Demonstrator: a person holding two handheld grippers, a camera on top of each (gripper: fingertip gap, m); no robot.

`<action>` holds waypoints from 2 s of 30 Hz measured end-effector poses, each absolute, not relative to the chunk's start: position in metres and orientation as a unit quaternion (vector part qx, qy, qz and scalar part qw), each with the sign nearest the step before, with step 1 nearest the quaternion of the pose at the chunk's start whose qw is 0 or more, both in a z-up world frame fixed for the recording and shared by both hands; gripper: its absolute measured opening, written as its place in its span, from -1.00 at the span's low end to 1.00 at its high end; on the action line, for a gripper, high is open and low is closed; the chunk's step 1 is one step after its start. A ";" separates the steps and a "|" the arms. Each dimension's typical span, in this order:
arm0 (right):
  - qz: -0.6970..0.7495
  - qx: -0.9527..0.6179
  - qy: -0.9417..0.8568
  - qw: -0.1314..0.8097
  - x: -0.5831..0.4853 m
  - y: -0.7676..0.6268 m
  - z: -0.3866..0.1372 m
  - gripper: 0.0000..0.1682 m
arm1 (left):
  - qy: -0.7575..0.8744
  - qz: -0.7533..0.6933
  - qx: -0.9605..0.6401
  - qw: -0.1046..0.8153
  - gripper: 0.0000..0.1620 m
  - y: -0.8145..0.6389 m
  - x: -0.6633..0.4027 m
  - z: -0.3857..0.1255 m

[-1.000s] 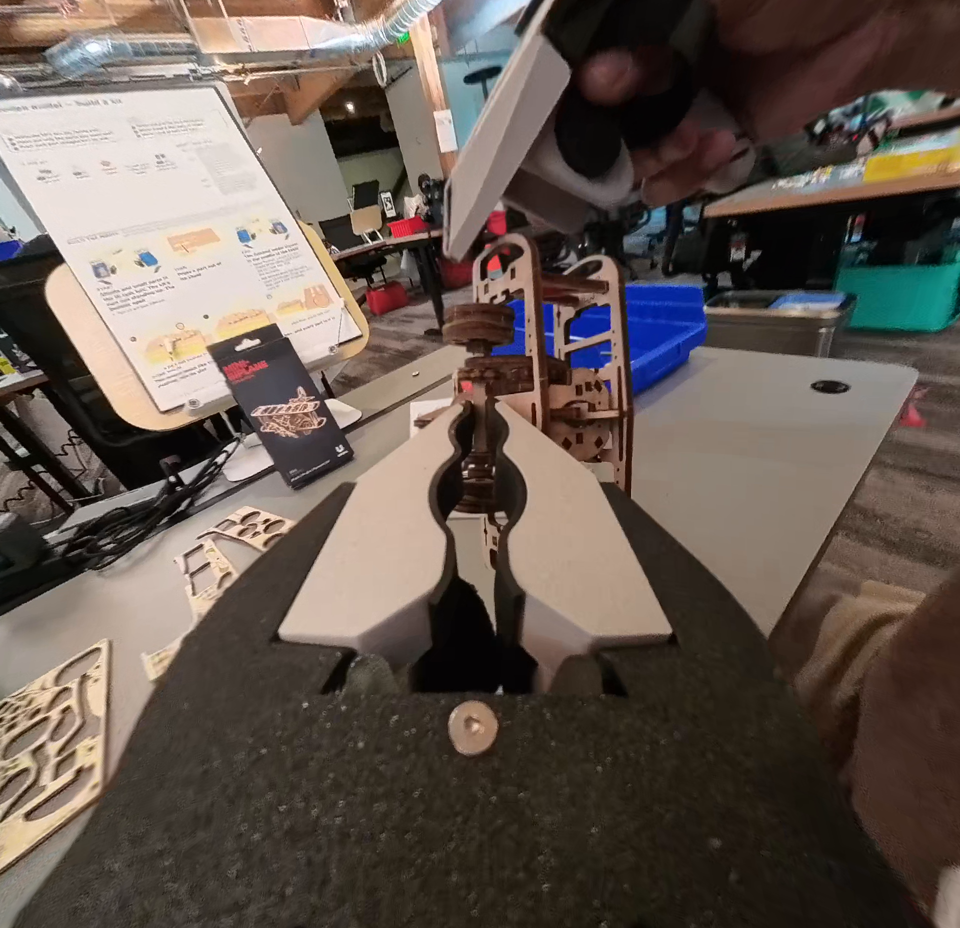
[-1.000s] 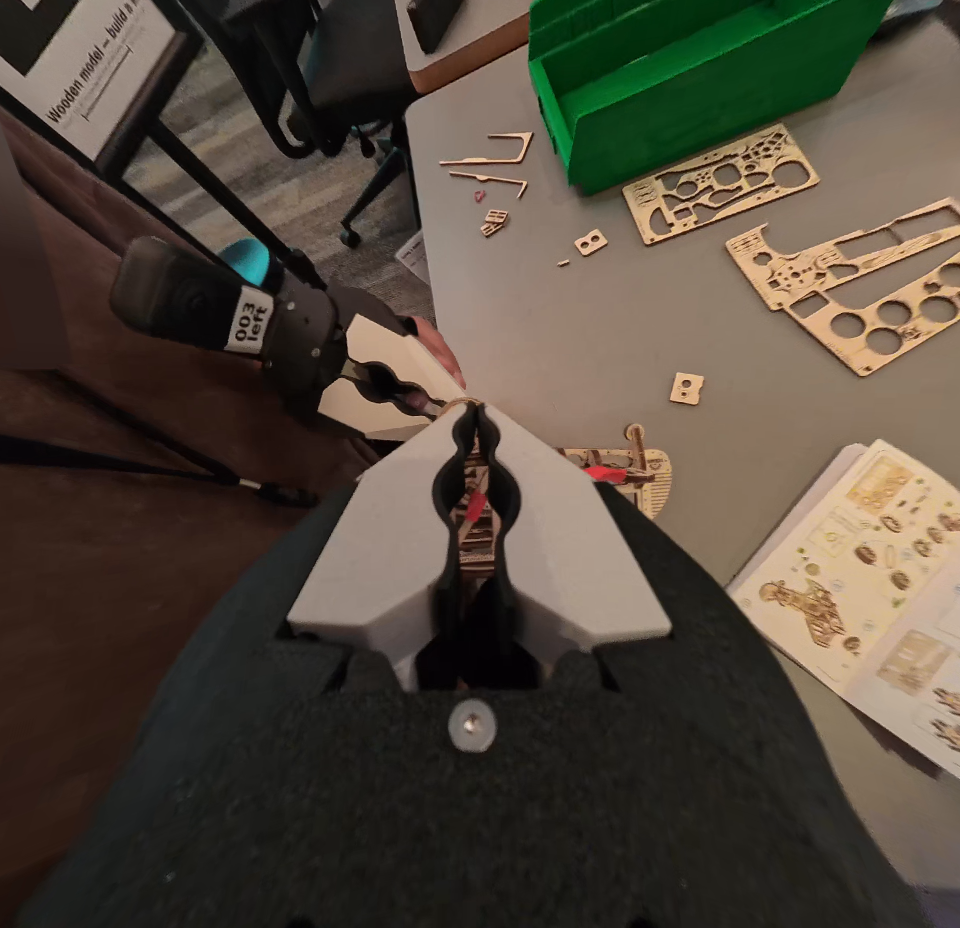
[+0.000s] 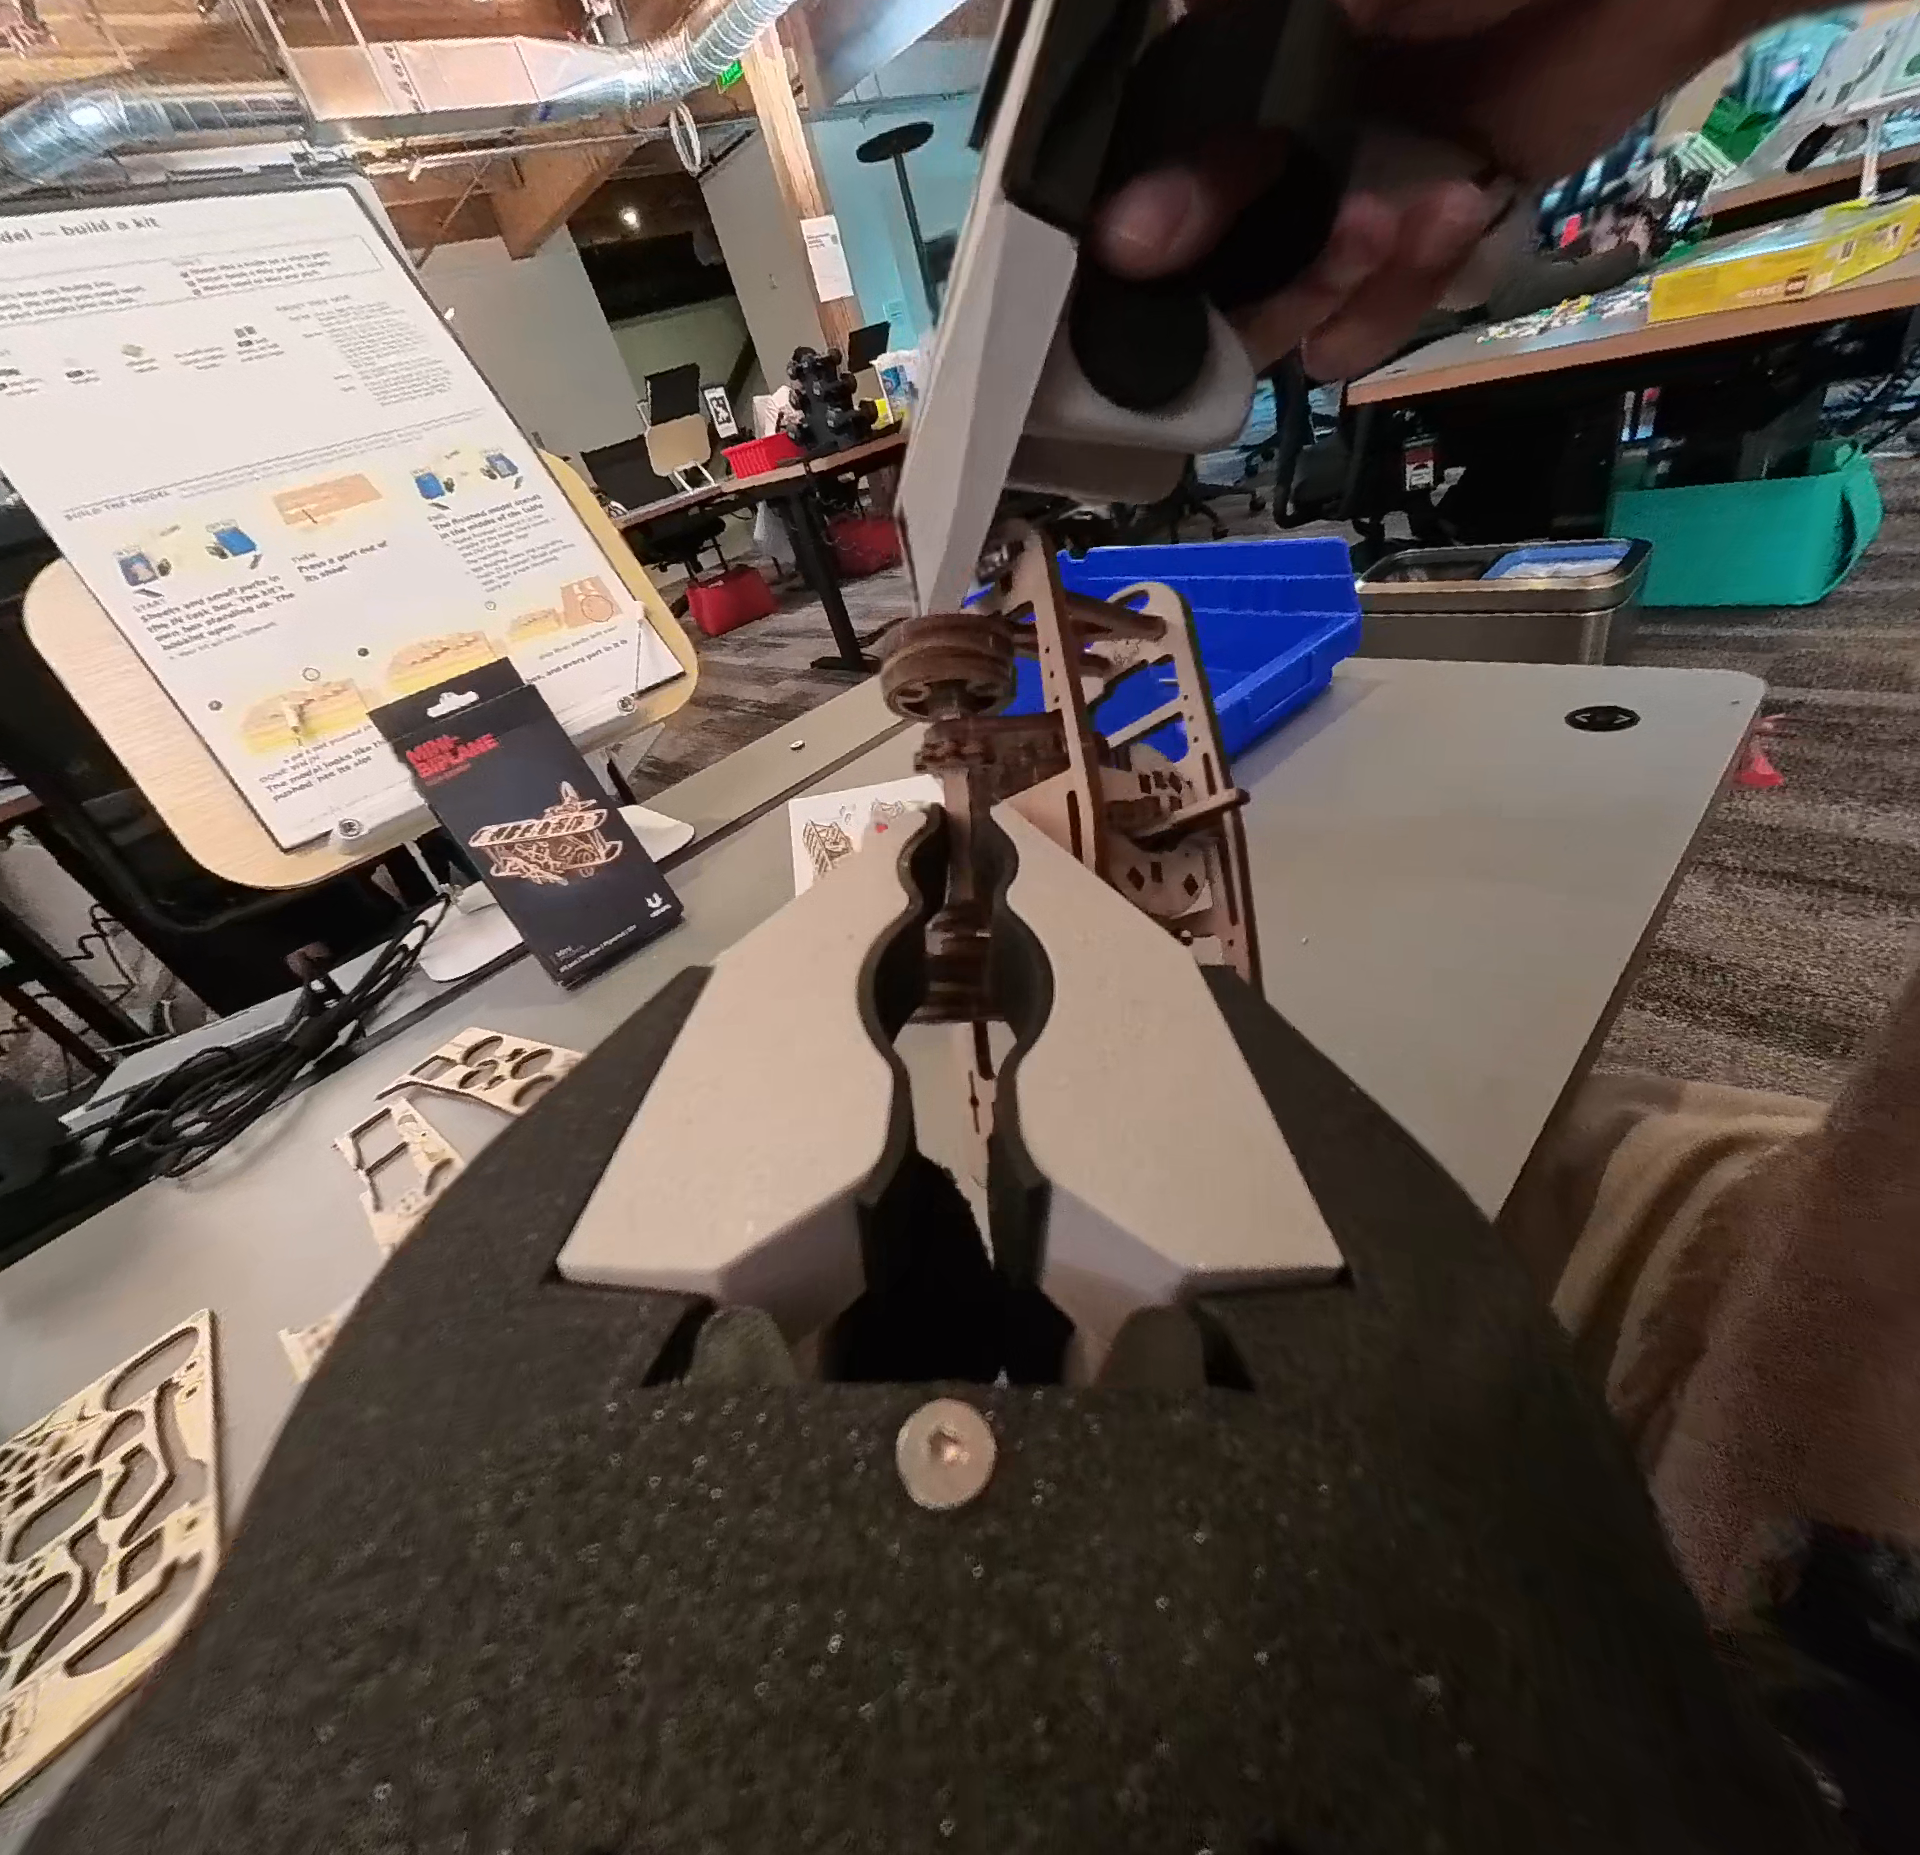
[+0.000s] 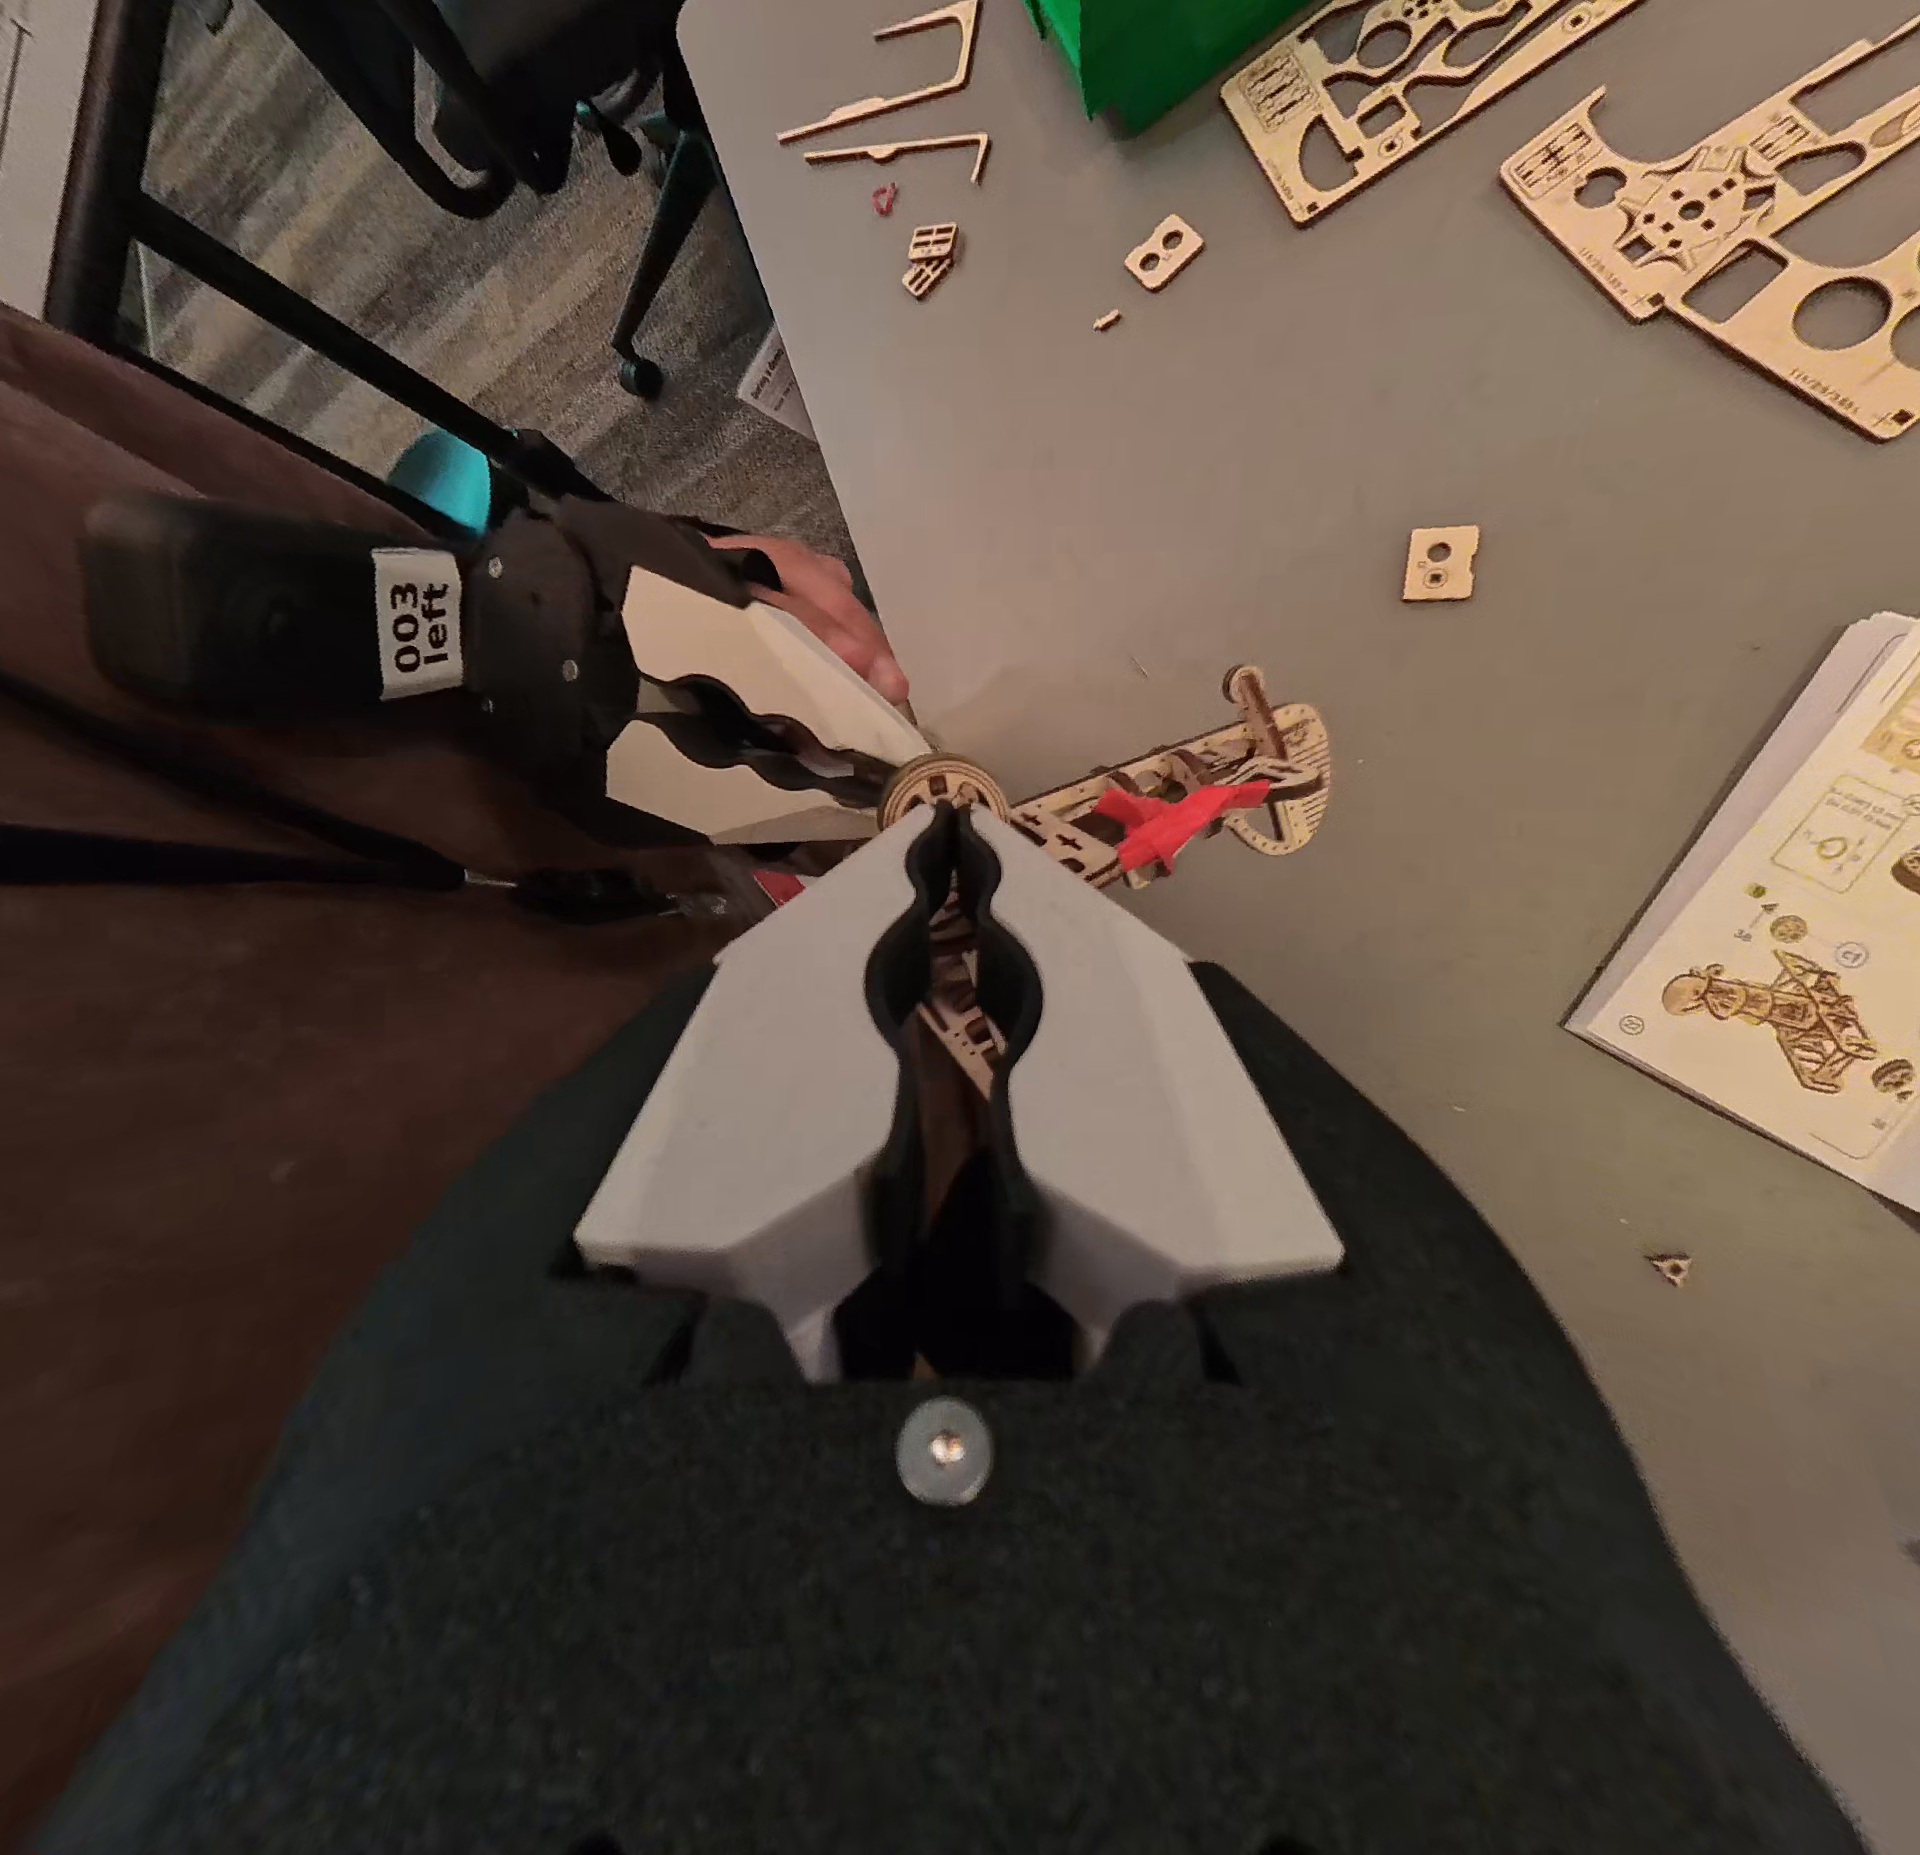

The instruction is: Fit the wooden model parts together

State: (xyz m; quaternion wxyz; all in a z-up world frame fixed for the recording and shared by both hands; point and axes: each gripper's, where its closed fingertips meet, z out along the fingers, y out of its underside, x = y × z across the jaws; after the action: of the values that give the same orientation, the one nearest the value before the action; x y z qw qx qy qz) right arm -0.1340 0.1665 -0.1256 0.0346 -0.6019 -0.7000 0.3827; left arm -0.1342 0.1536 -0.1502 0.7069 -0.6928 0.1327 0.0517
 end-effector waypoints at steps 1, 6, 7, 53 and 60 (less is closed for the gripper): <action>0.385 -0.607 -0.695 0.034 -0.134 0.167 -0.127 -1.00 | 0.132 0.044 -0.695 0.706 -1.00 0.154 -0.134 -0.151; 0.387 -0.611 -0.684 0.091 -0.136 0.177 -0.126 -1.00 | 0.111 0.016 -0.699 0.707 -1.00 0.157 -0.134 -0.152; 0.388 -0.610 -0.681 0.118 -0.136 0.178 -0.120 -0.98 | 0.107 0.010 -0.699 0.707 -1.00 0.157 -0.134 -0.153; 0.250 -0.612 -0.606 0.443 -0.115 0.173 -0.137 -0.81 | 0.101 -0.056 -0.700 0.704 -1.00 0.159 -0.112 -0.157; 0.249 -0.610 -0.604 0.448 -0.115 0.171 -0.135 -0.75 | 0.099 -0.063 -0.696 0.709 -1.00 0.157 -0.114 -0.155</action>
State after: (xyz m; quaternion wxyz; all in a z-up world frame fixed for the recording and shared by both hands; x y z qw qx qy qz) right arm -0.1150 0.1710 -0.1353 0.4477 -0.6101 -0.6044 0.2492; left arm -0.1141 0.1570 -0.1546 0.7088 -0.6955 0.0993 -0.0627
